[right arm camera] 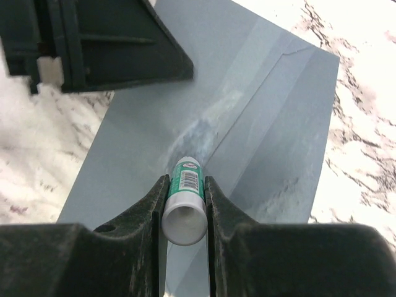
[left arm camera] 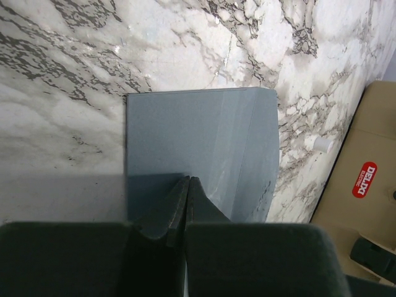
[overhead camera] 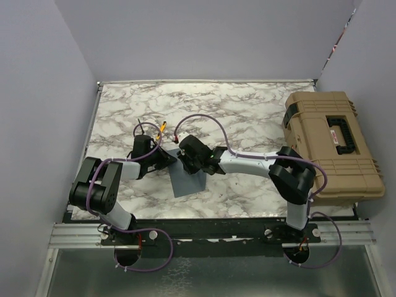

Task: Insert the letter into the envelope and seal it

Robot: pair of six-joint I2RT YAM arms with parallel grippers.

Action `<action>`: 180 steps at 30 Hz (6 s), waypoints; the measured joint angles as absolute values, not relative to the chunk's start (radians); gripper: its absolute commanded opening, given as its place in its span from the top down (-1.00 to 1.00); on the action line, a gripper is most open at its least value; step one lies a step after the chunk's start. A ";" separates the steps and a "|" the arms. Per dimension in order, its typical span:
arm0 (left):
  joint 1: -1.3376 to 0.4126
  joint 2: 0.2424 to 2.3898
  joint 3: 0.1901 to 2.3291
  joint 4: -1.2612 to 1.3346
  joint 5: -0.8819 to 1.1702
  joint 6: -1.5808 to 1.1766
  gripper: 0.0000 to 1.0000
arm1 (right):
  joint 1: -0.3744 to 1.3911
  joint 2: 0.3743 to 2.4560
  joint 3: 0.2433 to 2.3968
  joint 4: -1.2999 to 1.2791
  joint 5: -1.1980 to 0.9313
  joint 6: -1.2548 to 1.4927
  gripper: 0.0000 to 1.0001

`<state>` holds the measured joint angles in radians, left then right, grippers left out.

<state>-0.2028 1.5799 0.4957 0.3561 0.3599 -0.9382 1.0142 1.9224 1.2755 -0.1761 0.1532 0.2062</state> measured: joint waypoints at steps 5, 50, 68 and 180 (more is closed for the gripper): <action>-0.203 1.580 0.502 0.346 0.363 -0.936 1.00 | 1.009 1.832 1.264 -0.216 0.118 0.224 0.99; -0.184 1.257 0.643 -0.138 0.375 -0.720 -0.76 | 0.284 1.614 0.636 0.271 -0.481 1.165 0.77; -0.184 1.306 0.643 -0.140 0.358 -0.725 -0.53 | 0.266 1.611 0.577 0.215 -0.441 1.264 -0.13; -0.231 1.658 0.767 0.175 0.439 -0.781 1.00 | 0.895 1.948 1.139 0.062 0.037 0.043 0.21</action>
